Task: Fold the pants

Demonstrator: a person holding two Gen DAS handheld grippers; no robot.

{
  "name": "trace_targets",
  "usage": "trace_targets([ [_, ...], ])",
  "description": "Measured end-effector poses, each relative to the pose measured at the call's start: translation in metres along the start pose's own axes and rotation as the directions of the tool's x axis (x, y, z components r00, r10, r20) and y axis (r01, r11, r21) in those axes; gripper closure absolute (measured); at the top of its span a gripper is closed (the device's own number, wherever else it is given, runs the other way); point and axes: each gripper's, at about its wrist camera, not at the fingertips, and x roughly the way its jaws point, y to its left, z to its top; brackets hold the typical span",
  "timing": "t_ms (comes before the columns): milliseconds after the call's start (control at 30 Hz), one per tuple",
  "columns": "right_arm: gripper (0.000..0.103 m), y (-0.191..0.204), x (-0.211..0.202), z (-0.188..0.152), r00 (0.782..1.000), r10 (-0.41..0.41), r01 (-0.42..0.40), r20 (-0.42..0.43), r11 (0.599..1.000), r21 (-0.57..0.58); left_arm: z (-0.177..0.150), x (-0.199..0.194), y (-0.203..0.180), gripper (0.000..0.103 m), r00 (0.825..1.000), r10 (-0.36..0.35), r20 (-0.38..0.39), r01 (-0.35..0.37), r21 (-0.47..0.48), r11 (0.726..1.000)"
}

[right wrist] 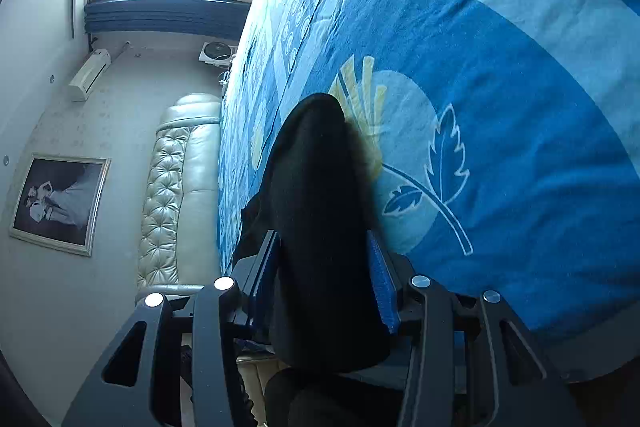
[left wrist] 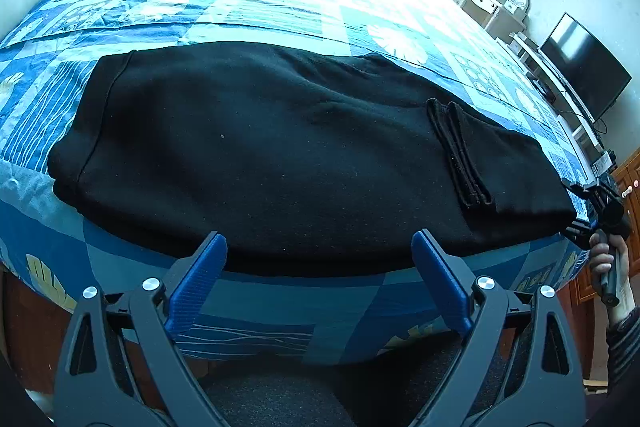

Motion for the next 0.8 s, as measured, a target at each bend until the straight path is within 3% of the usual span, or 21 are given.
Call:
trace_targets([
  [100,0.059,-0.012,-0.004,-0.012,1.0,-0.007,0.007,-0.013,1.0,0.005,0.0,-0.001,-0.003,0.01,1.0,0.004,0.004,-0.004,0.013,1.0],
  [167,0.077,-0.017,-0.003,-0.015,0.999,-0.048,0.048,0.0,0.999,0.001,-0.001,-0.001,-0.005,0.01,1.0,0.006,0.005,-0.007,0.022,1.0],
  [267,0.083,-0.016,0.001,-0.013,0.997,-0.076,0.076,0.009,0.997,-0.028,-0.001,0.0,-0.007,0.01,1.0,0.011,0.004,-0.011,0.032,0.999],
  [600,0.082,-0.02,-0.003,-0.014,0.997,-0.055,0.057,0.047,0.998,-0.03,-0.001,-0.001,-0.007,0.01,1.0,0.017,0.006,-0.017,0.038,0.999],
  [800,0.073,-0.026,-0.012,-0.015,0.998,0.006,-0.008,0.056,0.999,0.037,0.0,-0.007,-0.006,0.01,0.999,0.033,0.024,-0.034,0.047,0.998],
])
